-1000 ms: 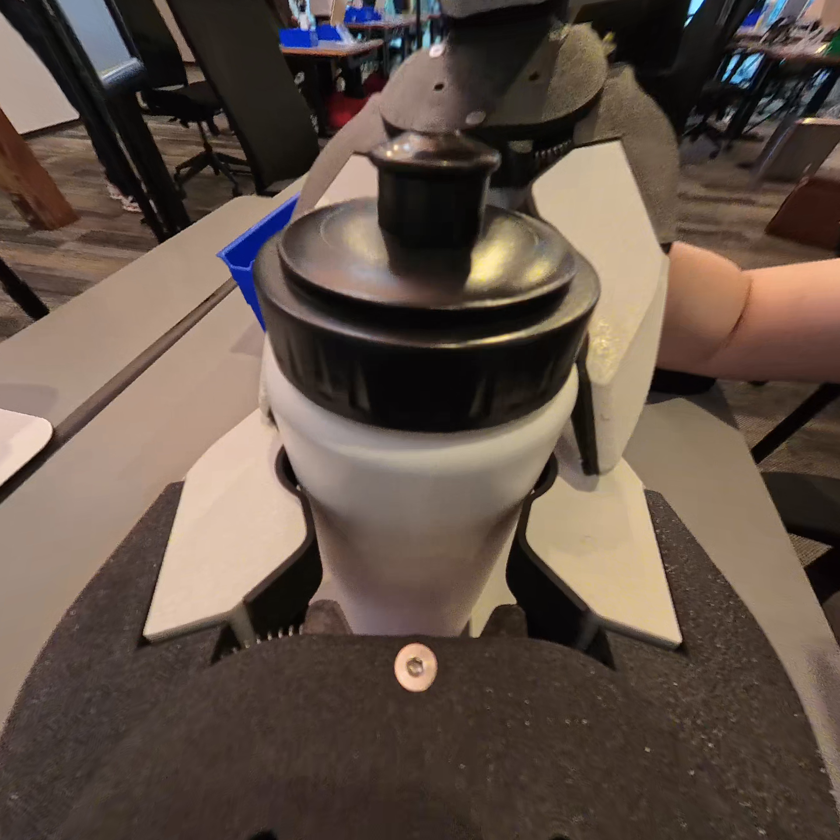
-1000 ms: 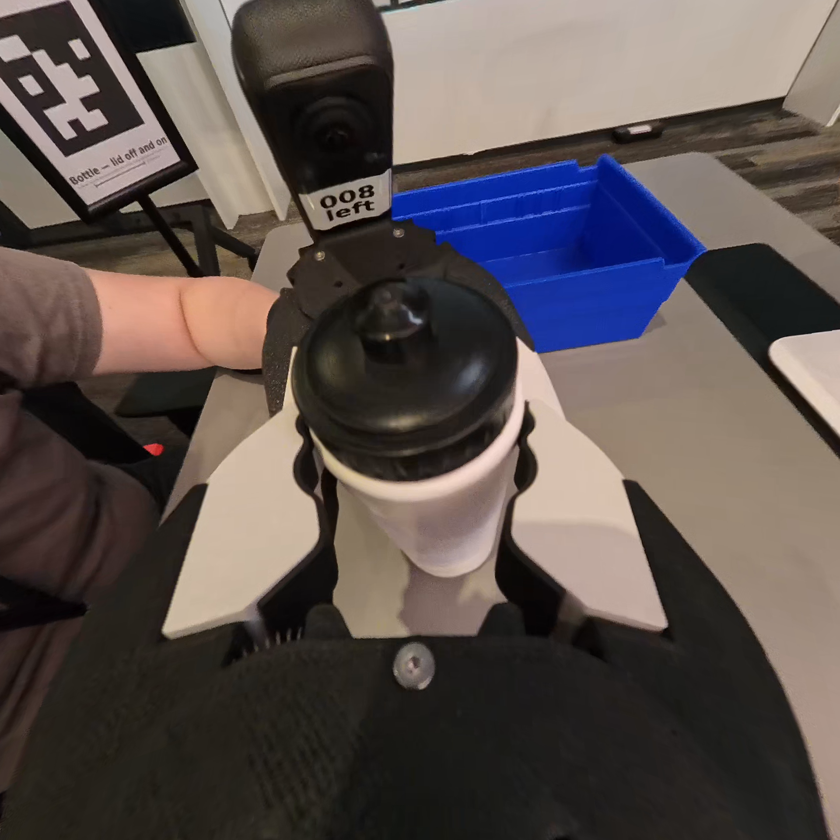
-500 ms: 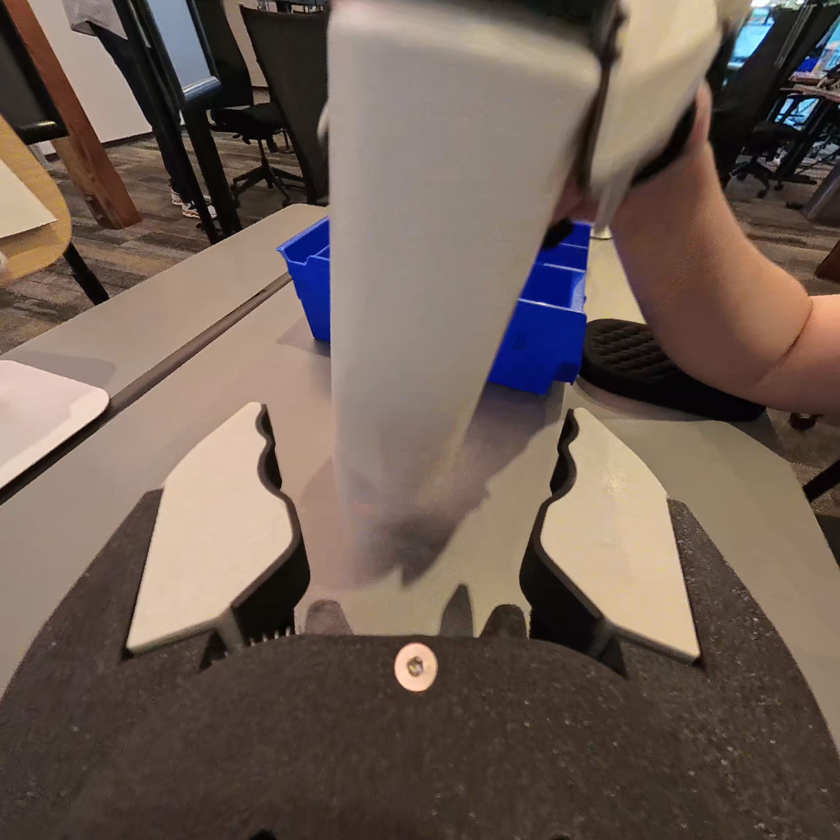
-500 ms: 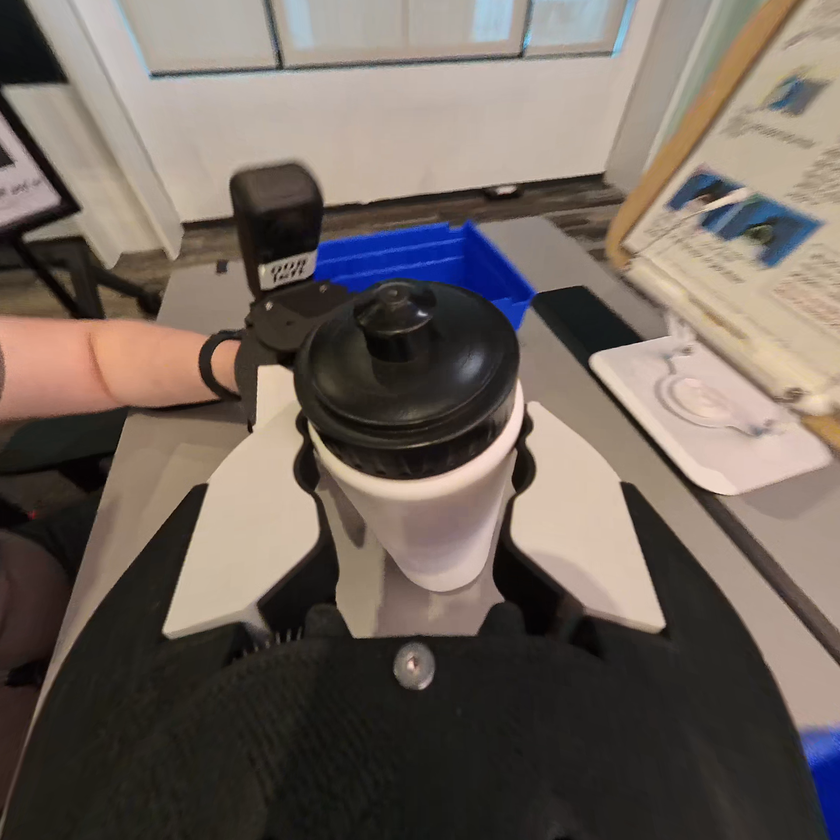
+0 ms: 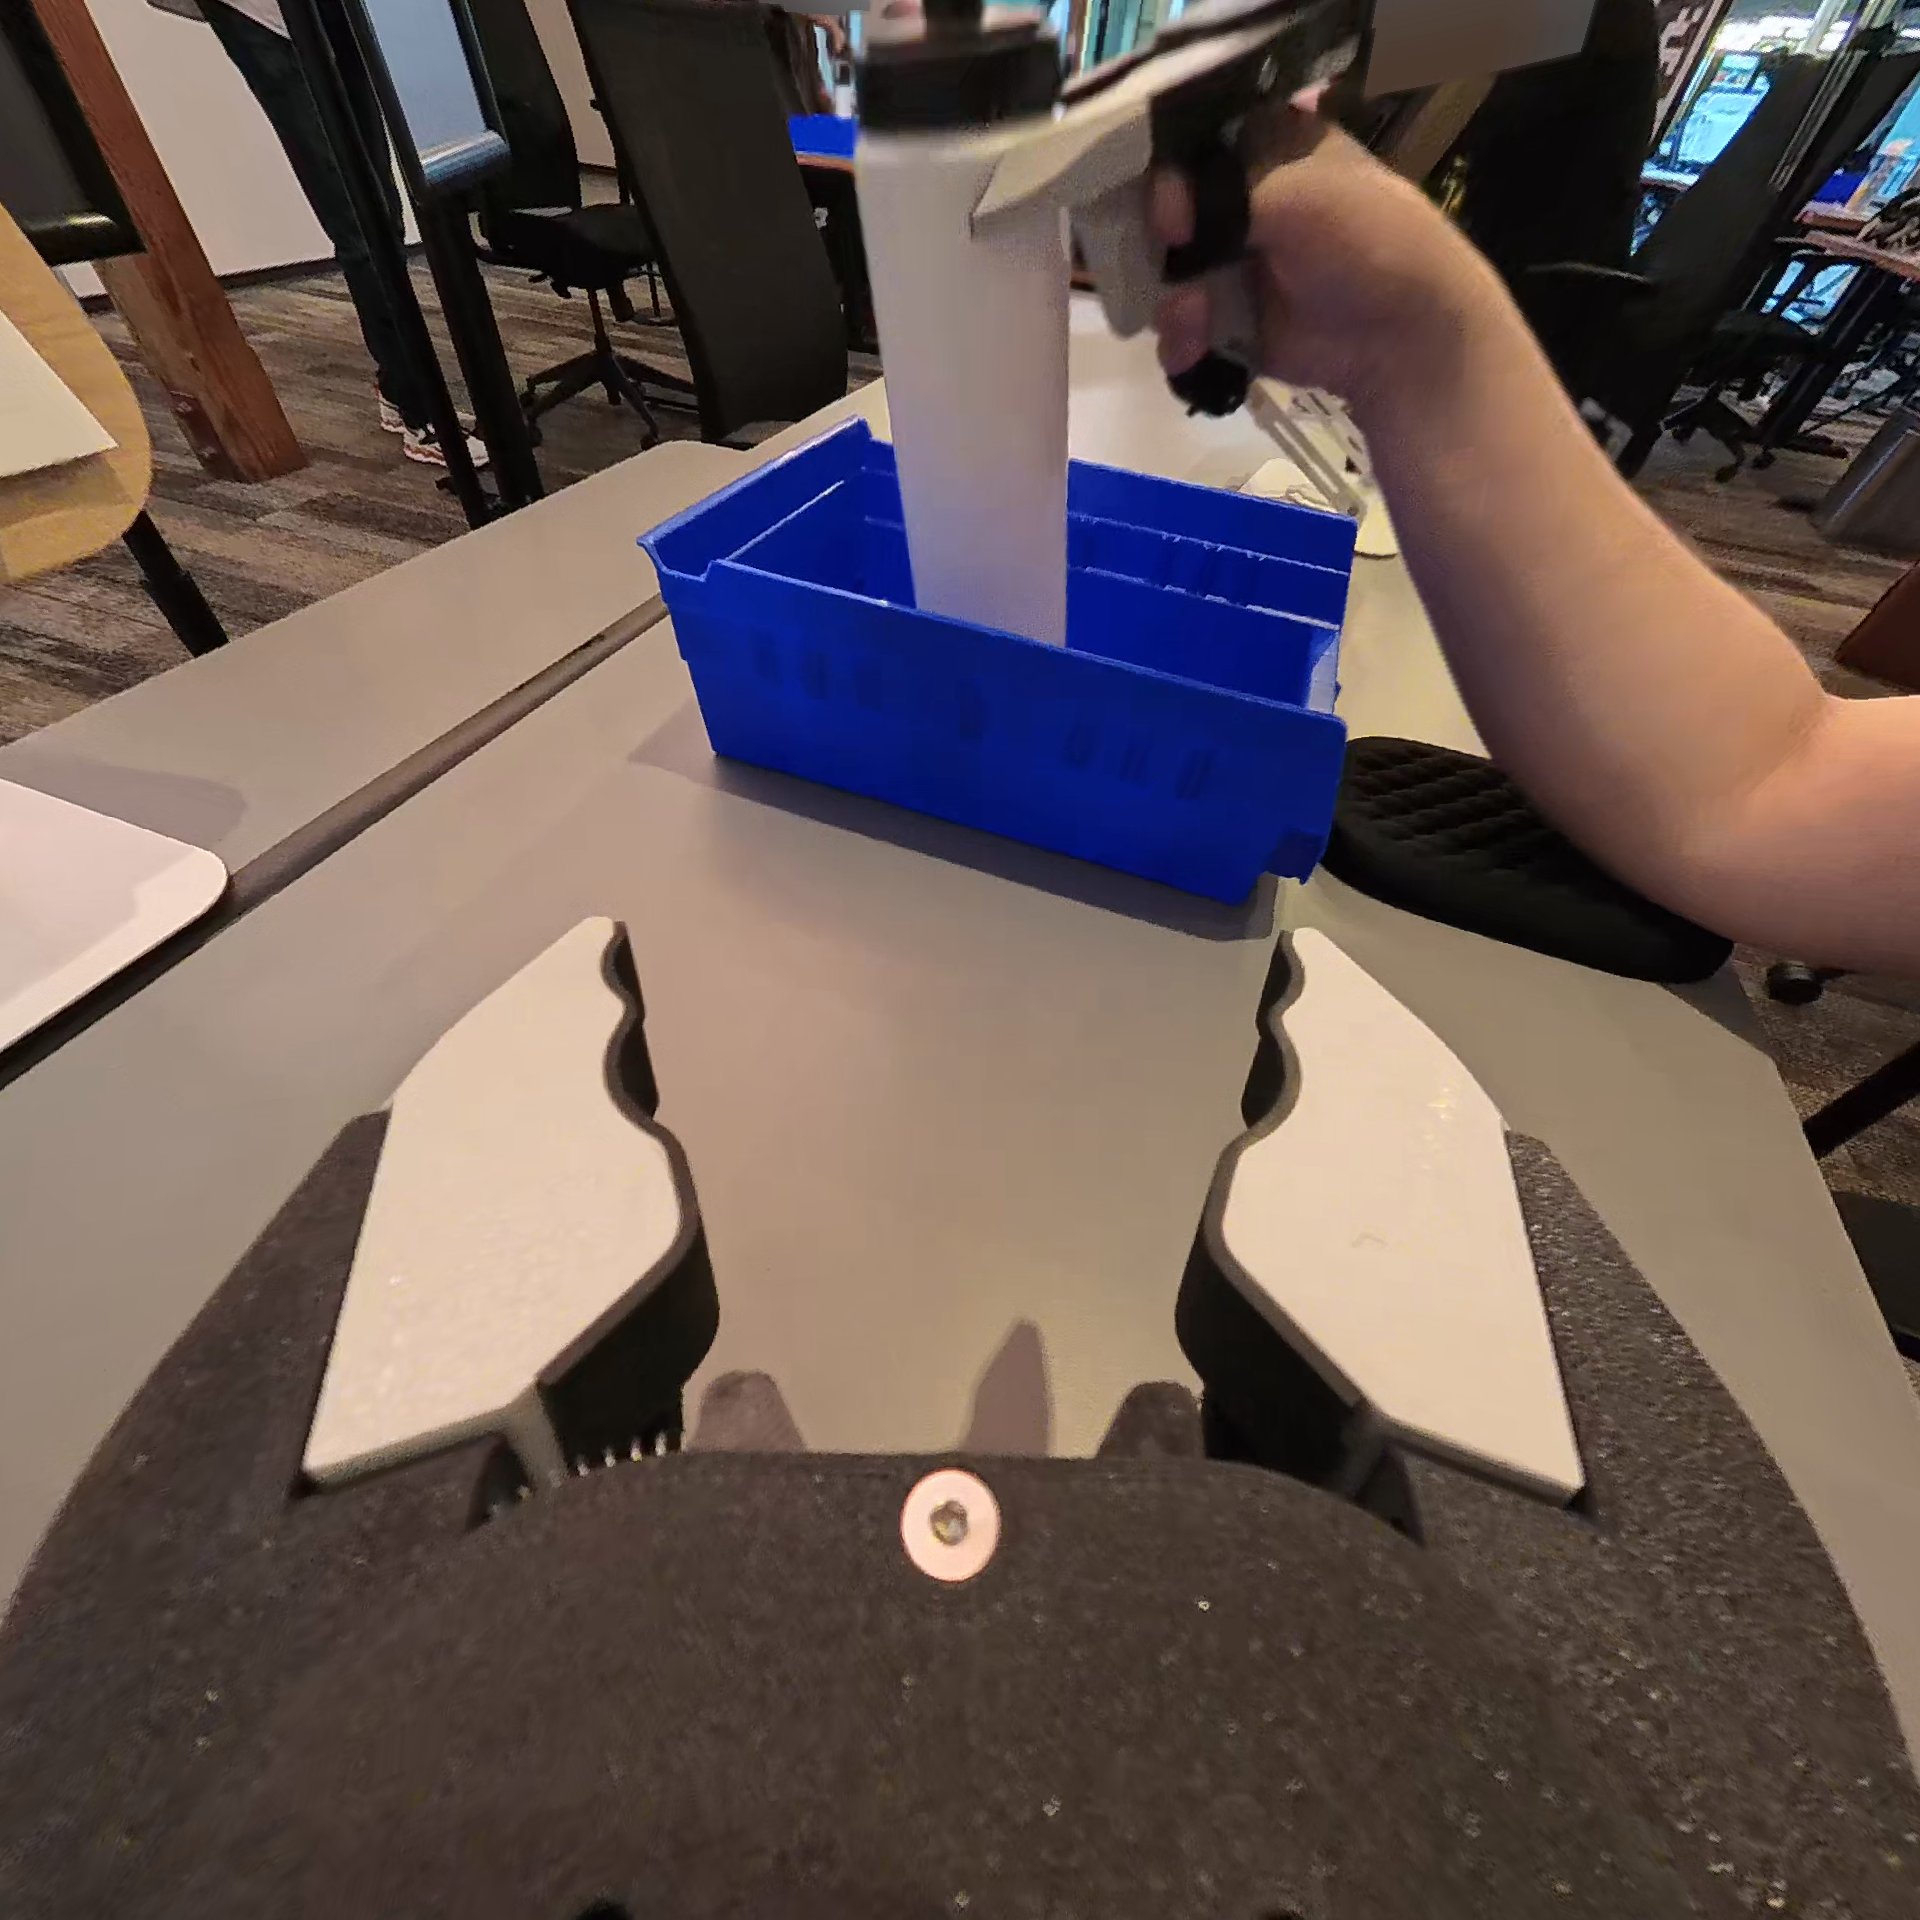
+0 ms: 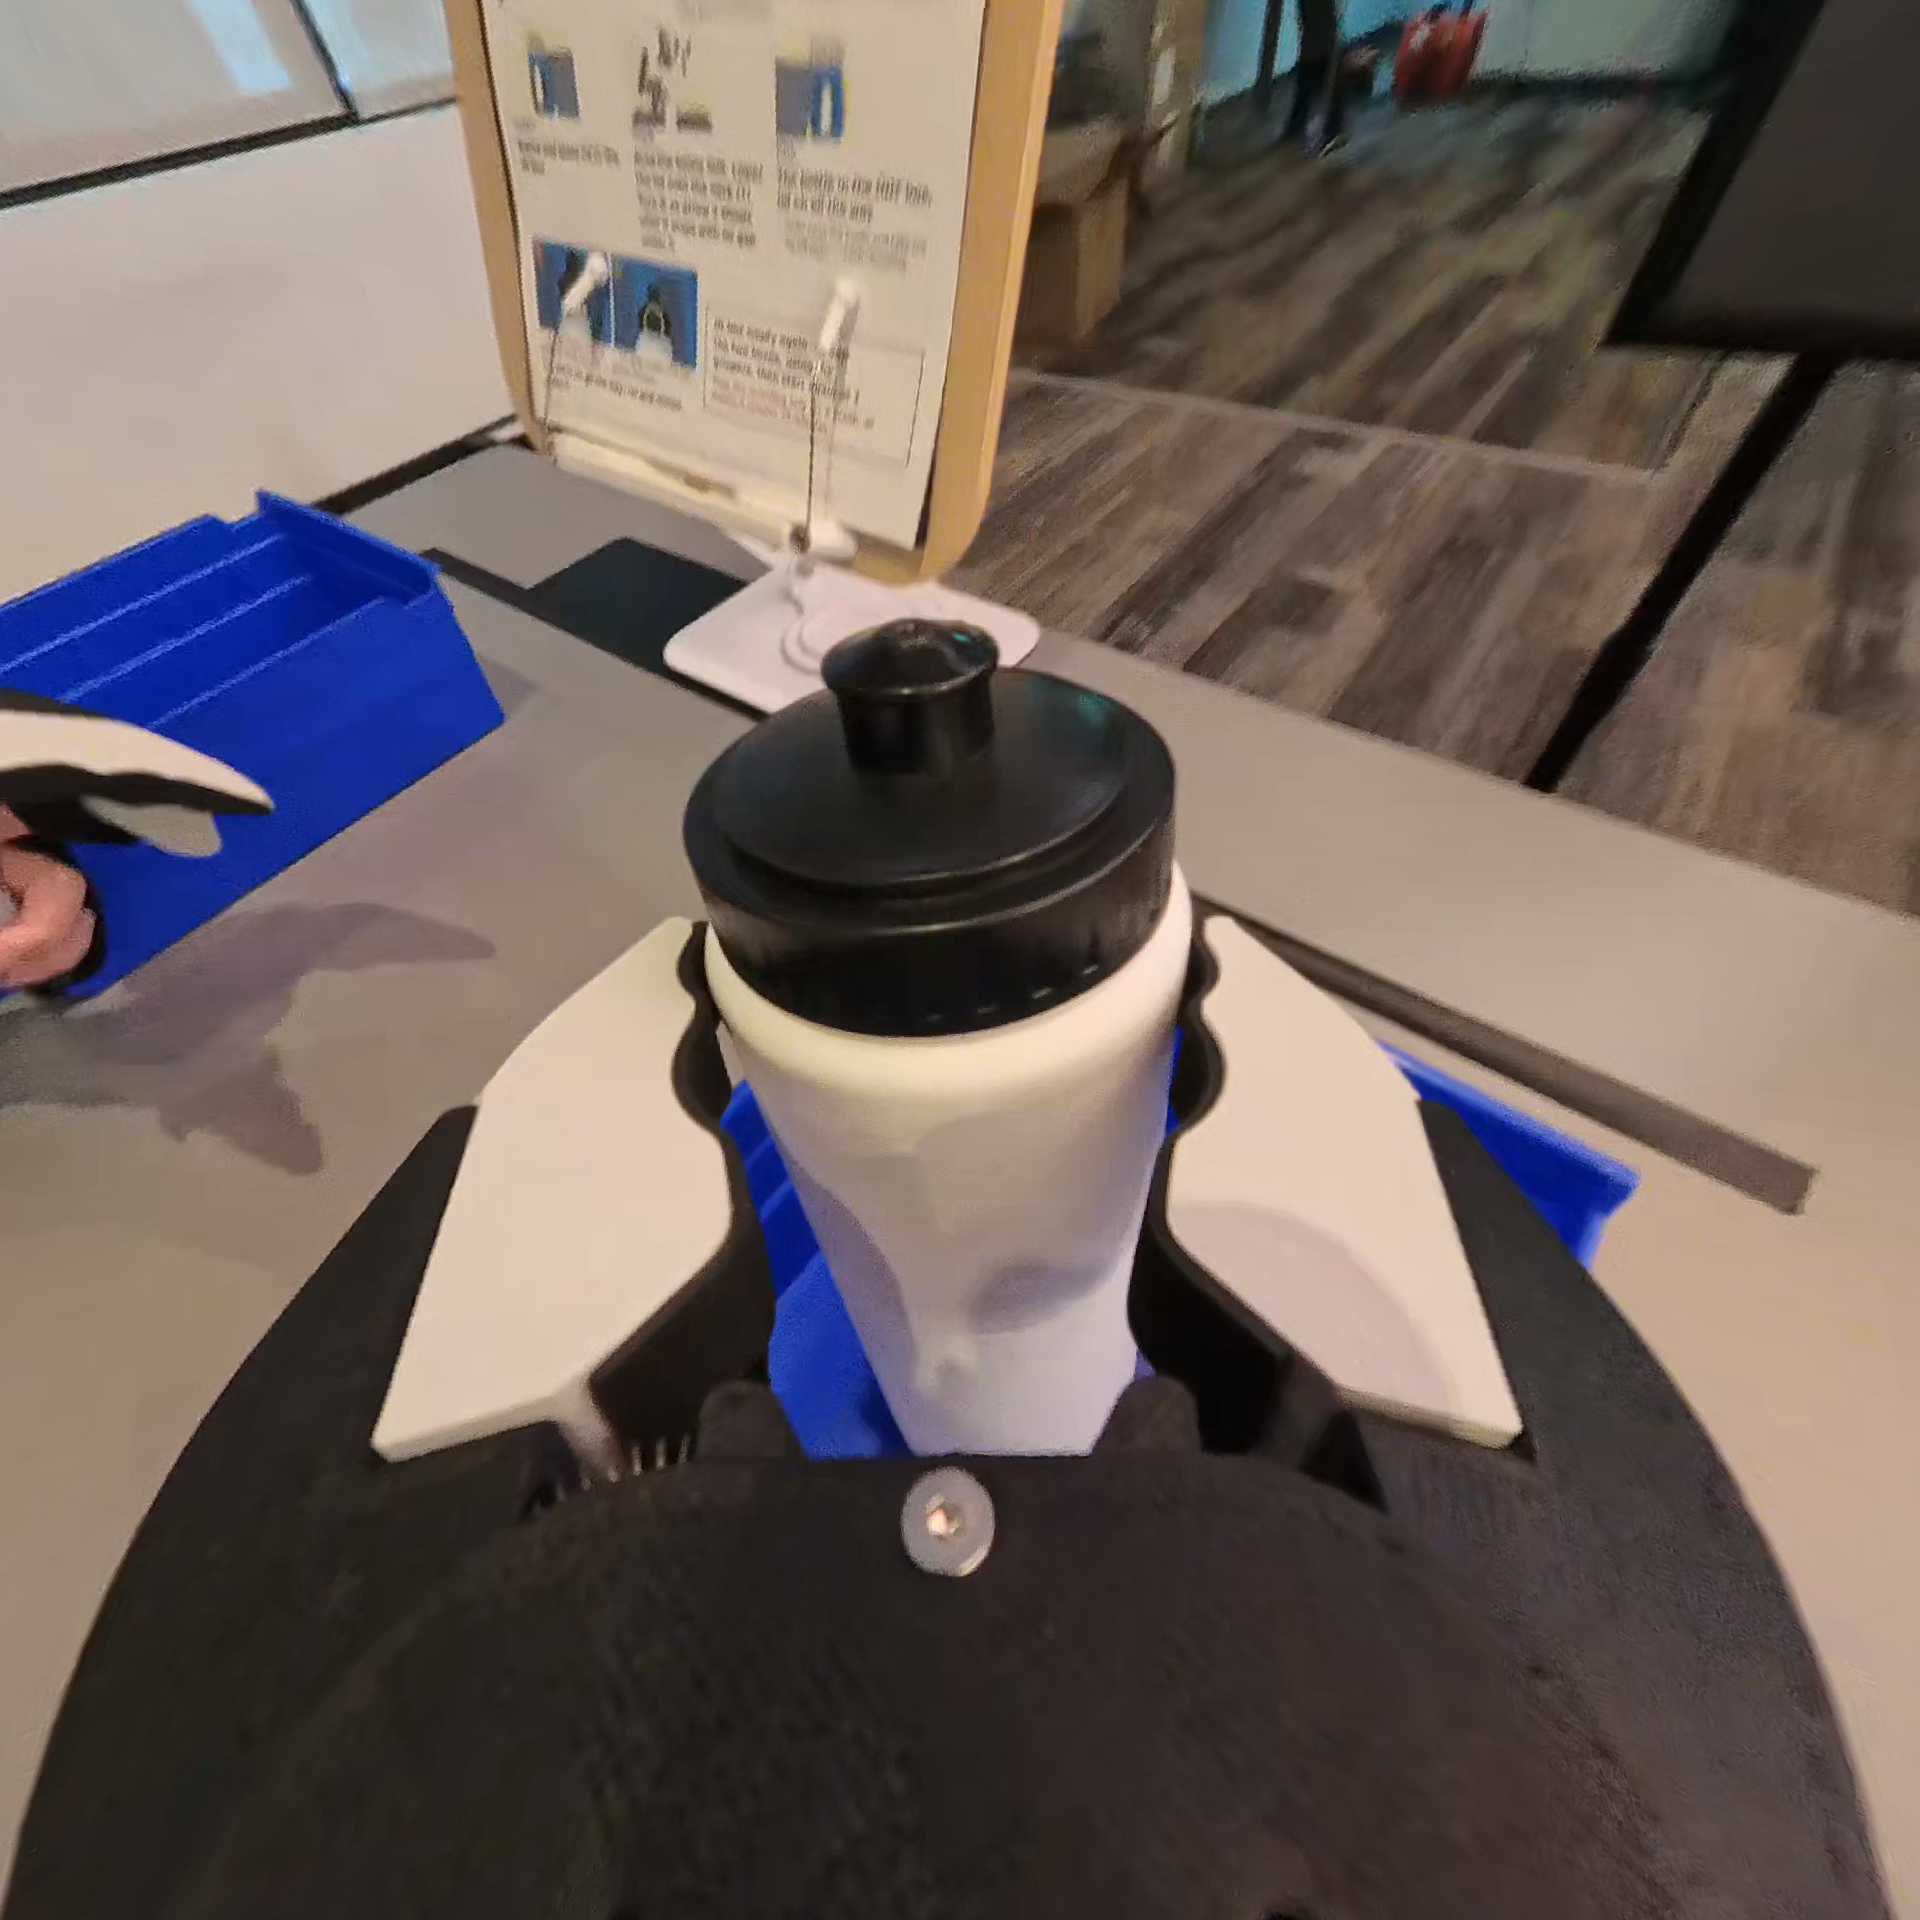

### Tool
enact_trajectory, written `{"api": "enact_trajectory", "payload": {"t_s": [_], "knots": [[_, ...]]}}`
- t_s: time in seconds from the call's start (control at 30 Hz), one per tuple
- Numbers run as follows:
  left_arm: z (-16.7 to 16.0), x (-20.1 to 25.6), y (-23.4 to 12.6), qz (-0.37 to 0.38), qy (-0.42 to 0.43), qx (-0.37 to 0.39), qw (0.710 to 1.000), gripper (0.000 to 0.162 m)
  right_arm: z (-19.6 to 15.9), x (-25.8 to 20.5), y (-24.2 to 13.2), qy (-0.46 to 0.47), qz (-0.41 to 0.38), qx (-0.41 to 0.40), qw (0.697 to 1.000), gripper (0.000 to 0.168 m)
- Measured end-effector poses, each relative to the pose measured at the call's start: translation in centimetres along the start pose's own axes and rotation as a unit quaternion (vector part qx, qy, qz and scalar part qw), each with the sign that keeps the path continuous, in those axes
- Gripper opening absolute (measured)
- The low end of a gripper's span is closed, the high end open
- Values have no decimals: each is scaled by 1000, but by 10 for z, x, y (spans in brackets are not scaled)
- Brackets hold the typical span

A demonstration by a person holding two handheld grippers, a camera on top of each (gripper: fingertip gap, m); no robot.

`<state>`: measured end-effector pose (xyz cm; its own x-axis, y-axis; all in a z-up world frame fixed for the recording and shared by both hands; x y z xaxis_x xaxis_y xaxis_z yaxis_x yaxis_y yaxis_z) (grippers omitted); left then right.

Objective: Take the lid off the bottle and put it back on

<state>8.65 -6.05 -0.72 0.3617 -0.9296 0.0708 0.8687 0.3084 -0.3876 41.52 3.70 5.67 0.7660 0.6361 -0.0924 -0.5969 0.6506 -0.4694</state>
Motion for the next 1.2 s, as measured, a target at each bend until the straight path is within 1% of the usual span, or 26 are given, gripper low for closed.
{"api": "enact_trajectory", "payload": {"t_s": [0.13, 0.23, 0.33, 0.5, 0.57, 0.7, 0.8, 0.9, 1.0, 1.07, 1.13, 1.2], "knots": [[2, 0, -3, -4, -2, 7, 1000, 111, -17, 10, 7, 7, 44, -8, 999, 86], [3, 0, -3, -6, -3, 8, 1000, 110, -20, 13, 7, 1, 48, 6, 999, 86], [2, 1, -3, -7, -2, 6, 1000, 110, -25, 17, 11, -12, 39, 1, 999, 86], [3, 4, -3, -8, 4, 5, 1000, 109, -27, 21, 9, 9, 44, -1, 999, 86], [4, 5, -3, -9, 5, 5, 1000, 109, -25, 20, 0, 37, 43, -22, 998, 87], [5, 7, -4, -11, 8, 4, 1000, 109, -27, 10, -27, 111, 78, -79, 988, 86], [5, 9, -3, -14, 8, 2, 1000, 109, -38, 1, -37, 129, 95, -138, 977, 86], [4, 10, -1, -16, 10, -5, 1000, 109, -47, 7, -22, 139, 65, -178, 972, 87], [3, 11, 1, -18, 9, -8, 1000, 109, -51, 23, 8, 181, 38, -169, 968, 86], [3, 12, 1, -20, 8, -9, 1000, 109, -58, 35, 26, 200, 12, -181, 963, 86], [4, 13, 0, -24, 6, -8, 1000, 108, -73, 46, 42, 205, -30, -214, 955, 86], [6, 14, -1, -29, 3, -6, 1000, 108, -89, 51, 55, 211, -46, -258, 942, 86]]}}
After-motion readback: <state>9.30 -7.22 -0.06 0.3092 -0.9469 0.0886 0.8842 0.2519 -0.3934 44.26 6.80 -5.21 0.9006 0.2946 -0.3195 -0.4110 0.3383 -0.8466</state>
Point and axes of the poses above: each gripper's, where its closed fingertips meet, y out along the fingers, z out of its top, x = y × z across the jaws, the point moved 6 cm from there along -y, back along the fingers, and after that the axes turned 8 degrees about -x, right-handed, at the moved point
